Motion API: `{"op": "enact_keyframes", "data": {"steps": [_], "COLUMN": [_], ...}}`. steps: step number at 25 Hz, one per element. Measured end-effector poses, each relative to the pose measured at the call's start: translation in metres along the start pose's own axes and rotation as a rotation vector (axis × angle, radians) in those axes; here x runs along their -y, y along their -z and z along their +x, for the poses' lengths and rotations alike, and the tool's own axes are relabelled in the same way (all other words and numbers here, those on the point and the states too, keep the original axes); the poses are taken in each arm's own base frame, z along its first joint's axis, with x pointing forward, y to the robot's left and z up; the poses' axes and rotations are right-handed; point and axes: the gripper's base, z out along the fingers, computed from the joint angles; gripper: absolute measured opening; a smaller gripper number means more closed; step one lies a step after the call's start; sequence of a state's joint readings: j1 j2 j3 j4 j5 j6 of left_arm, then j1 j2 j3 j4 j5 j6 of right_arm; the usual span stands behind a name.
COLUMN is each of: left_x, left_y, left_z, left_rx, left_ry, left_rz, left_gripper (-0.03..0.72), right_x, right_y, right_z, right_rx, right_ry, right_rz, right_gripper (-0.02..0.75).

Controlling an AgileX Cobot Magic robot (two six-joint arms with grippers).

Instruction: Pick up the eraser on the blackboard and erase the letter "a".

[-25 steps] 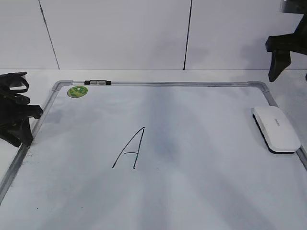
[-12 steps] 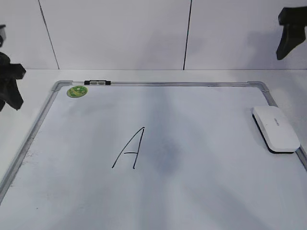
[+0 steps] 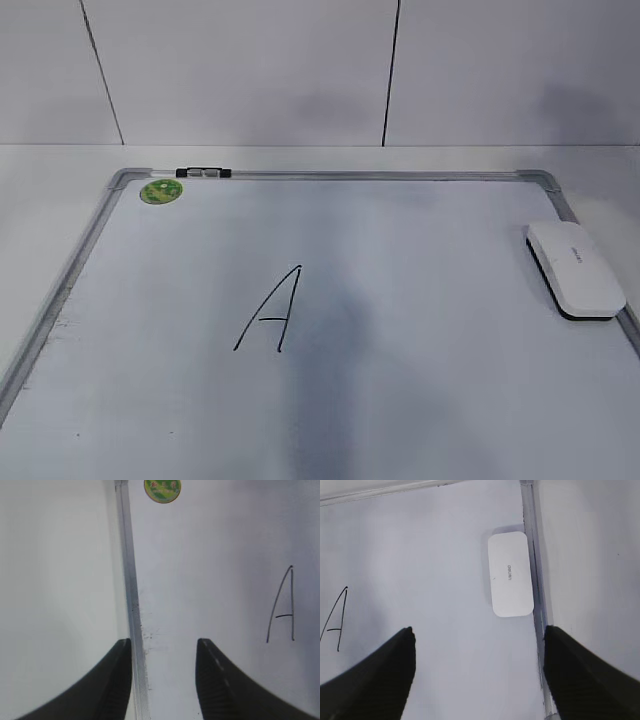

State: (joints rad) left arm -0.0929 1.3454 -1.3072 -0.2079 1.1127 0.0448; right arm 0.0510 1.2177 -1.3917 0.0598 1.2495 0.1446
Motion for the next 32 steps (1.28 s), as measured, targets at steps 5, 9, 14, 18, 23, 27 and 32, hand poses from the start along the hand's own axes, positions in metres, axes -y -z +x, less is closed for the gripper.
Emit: {"op": "enact_keyframes", "data": {"steps": [5,9,14,18,23,27,32], "left_x": [0.016,0.018,0.022,0.026,0.025,0.022,0.015], "left_y": [0.041,0.071,0.104,0.122,0.127,0.12,0.106], "left_z": [0.019,0.038,0.059,0.087,0.133,0.17,0.213], "left_rx": [0.062,0.094,0.18,0.231,0.259,0.261,0.27], "left_ry": [-0.053,-0.075,-0.1,-0.114,-0.123,-0.142,-0.158], "left_rz": [0.026,0.014,0.013,0.04,0.069,0.089,0.1], "left_gripper": [0.32,0.32,0.32,0.32,0.32,0.32,0.32], "right_x": [0.005,0.011,0.017,0.02,0.024,0.027,0.032], "right_y": [0.044,0.069,0.085,0.087,0.091,0.091,0.078], "right_z": [0.049,0.09,0.134,0.159,0.183,0.202,0.227], "right_rx": [0.102,0.184,0.261,0.288,0.341,0.375,0.388], "right_ry": [0.006,0.011,0.015,0.016,0.019,0.044,0.058], "right_rz": [-0.019,-0.033,-0.047,-0.062,-0.071,-0.072,-0.072], "right_gripper": [0.632,0.623,0.614,0.603,0.597,0.595,0.594]}}
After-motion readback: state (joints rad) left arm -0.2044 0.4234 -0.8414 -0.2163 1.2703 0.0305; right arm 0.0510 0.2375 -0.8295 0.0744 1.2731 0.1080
